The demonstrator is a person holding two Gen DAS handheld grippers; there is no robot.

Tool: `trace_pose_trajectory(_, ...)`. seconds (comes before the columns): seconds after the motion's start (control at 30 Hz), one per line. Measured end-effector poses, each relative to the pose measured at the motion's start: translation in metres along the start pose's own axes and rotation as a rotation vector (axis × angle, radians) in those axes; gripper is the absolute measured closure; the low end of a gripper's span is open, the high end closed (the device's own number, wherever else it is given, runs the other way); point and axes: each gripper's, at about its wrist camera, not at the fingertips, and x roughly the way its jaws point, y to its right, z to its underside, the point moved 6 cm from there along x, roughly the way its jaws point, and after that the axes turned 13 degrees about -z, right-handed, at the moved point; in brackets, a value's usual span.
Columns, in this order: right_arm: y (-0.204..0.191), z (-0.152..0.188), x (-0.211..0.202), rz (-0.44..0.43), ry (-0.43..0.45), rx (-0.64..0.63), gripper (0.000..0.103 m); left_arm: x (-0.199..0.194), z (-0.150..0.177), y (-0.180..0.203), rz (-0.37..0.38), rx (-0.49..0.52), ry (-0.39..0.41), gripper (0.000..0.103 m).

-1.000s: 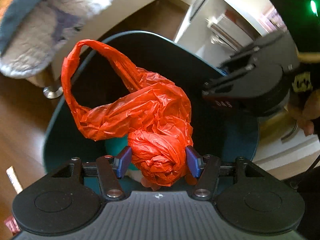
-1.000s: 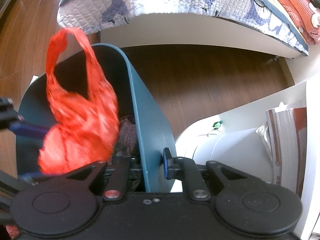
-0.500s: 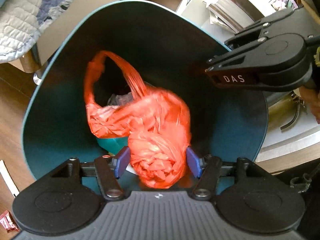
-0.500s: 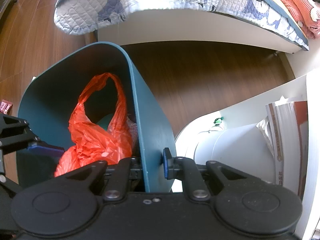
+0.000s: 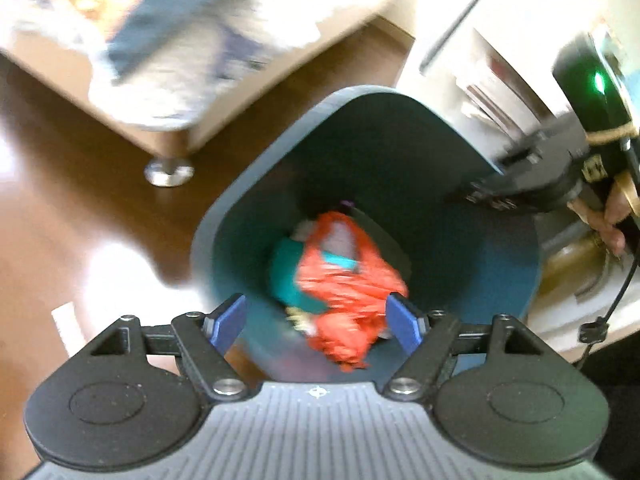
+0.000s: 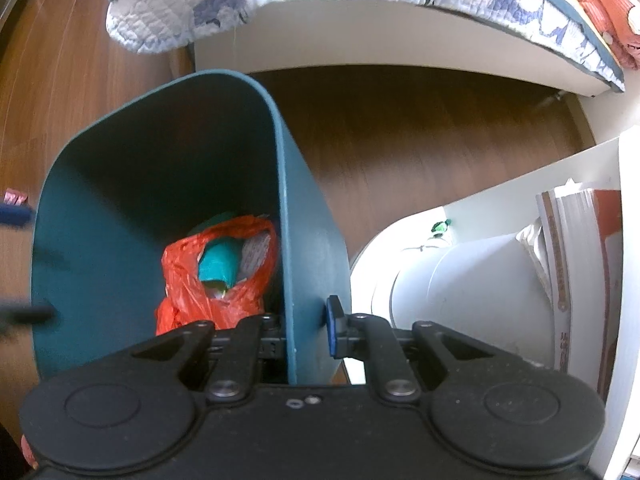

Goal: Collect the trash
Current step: 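Lower the left gripper onto the red snack wrapper and close on it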

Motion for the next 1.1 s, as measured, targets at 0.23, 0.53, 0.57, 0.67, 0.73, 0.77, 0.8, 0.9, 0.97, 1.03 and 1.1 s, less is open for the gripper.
trace_pose_trajectory(0.23,-0.001,0.008,0.005,-0.01,-0.054,-0.009,0.091,-0.02,0.015,-0.11,-0.182,-0.222,0.009,0.024)
trace_pose_trajectory(0.53,-0.008,0.01,0.023,-0.035,-0.145,-0.056,0.085,-0.006,0.069,-0.236,-0.438,-0.474,-0.072,0.024)
trace_pose_trajectory(0.57,-0.009,0.011,0.027,-0.02,-0.159,-0.068,0.085,0.0,0.077,-0.247,-0.461,-0.499,-0.09,0.024)
trace_pose_trajectory(0.67,-0.003,0.014,0.037,0.004,-0.178,-0.06,0.086,0.02,0.1,-0.273,-0.515,-0.552,-0.135,0.024)
trace_pose_trajectory(0.73,0.001,0.014,0.038,0.03,-0.166,-0.042,0.092,0.036,0.117,-0.286,-0.528,-0.574,-0.166,0.024)
trace_pose_trajectory(0.77,0.003,0.014,0.037,0.027,-0.155,-0.018,0.092,0.041,0.124,-0.289,-0.531,-0.584,-0.174,0.024)
trace_pose_trajectory(0.8,0.005,0.015,0.037,0.017,-0.145,0.018,0.092,0.051,0.131,-0.292,-0.53,-0.596,-0.188,0.024)
trace_pose_trajectory(0.9,0.003,0.022,0.033,0.001,-0.146,0.078,0.091,0.075,0.148,-0.294,-0.517,-0.618,-0.212,0.024)
trace_pose_trajectory(0.97,0.005,0.026,0.032,-0.05,-0.154,0.16,0.091,0.092,0.154,-0.293,-0.534,-0.605,-0.224,0.024)
trace_pose_trajectory(1.03,0.006,0.029,0.032,-0.132,-0.161,0.246,0.09,0.108,0.16,-0.295,-0.541,-0.603,-0.235,0.024)
trace_pose_trajectory(1.1,-0.003,0.03,0.035,-0.188,-0.172,0.261,0.09,0.119,0.166,-0.297,-0.57,-0.583,-0.242,0.024)
